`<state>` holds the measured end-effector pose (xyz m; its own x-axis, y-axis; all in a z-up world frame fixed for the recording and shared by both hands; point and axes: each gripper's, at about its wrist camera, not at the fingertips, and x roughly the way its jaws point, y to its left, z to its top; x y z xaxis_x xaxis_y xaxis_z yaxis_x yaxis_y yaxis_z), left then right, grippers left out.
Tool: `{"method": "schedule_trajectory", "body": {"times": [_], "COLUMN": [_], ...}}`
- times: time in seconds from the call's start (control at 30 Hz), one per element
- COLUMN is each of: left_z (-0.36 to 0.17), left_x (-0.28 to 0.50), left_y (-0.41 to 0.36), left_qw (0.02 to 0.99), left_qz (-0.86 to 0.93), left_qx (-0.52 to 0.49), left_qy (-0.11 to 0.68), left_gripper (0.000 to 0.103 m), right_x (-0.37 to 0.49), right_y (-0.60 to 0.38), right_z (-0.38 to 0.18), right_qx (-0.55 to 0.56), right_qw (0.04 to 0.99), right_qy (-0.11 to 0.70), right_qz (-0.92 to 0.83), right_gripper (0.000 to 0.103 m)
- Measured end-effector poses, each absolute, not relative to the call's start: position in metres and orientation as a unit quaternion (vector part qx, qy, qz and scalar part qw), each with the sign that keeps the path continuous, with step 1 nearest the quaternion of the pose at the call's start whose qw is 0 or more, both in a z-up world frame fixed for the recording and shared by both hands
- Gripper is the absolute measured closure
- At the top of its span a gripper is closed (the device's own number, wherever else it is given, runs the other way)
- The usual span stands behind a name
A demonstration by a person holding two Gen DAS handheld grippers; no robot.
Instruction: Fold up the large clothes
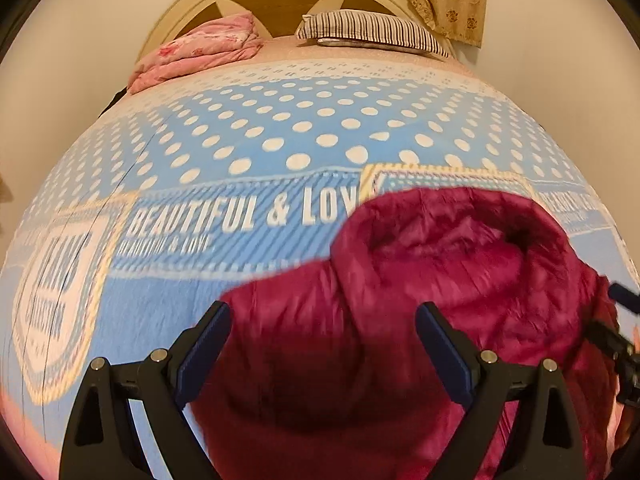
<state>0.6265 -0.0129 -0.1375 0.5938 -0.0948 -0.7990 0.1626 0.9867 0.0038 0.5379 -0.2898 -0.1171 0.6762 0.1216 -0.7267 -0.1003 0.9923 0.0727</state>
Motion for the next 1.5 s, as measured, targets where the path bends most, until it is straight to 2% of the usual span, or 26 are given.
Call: {"method": "schedule_trajectory", "body": {"times": [0.27,0.3,0.33,0.37,0.4,0.47,0.57,0.8,1.2,1.5], "left_z": [-0.152,-0.154,-0.154,-0.155,-0.156,-0.160,-0.153,-0.138,-0.181,-0.142], "left_x": [0.665,0.665,0.664,0.662,0.661,0.658,0.649,0.612,0.596,0.571], "left_y": [-0.028,-0.030,-0.032,-0.035,-0.038,-0.042,-0.037,-0.021,-0.015,0.000], "left_qw": [0.892,0.892,0.893,0.894,0.892,0.886,0.894,0.911,0.899,0.913], "left_qz": [-0.097,-0.108,-0.115,-0.121,-0.126,-0.138,-0.148,-0.167,-0.171,-0.161], "left_qx": [0.066,0.065,0.067,0.072,0.080,0.089,0.079,0.061,0.066,0.017], "left_qy": [0.436,0.435,0.430,0.426,0.427,0.434,0.416,0.373,0.398,0.374], "left_gripper": [0.010,0.011,0.014,0.028,0.050,0.074,0.088,0.089,0.090,0.087], "right_x": [0.618,0.625,0.628,0.632,0.635,0.636,0.626,0.599,0.590,0.583], "right_y": [-0.279,-0.277,-0.275,-0.275,-0.275,-0.276,-0.282,-0.287,-0.291,-0.286], "right_z": [-0.115,-0.118,-0.120,-0.122,-0.127,-0.130,-0.128,-0.129,-0.155,-0.162], "right_qx": [-0.014,-0.027,-0.033,-0.038,-0.039,-0.047,-0.039,-0.079,-0.121,-0.167], "right_qw": [0.912,0.909,0.908,0.905,0.900,0.897,0.902,0.910,0.904,0.902], "right_qy": [0.405,0.411,0.413,0.419,0.428,0.434,0.423,0.401,0.406,0.394], "right_qz": [0.067,0.063,0.062,0.064,0.066,0.063,0.072,0.071,0.060,0.054], "right_gripper": [0.016,0.019,0.029,0.046,0.052,0.074,0.087,0.090,0.091,0.091]}}
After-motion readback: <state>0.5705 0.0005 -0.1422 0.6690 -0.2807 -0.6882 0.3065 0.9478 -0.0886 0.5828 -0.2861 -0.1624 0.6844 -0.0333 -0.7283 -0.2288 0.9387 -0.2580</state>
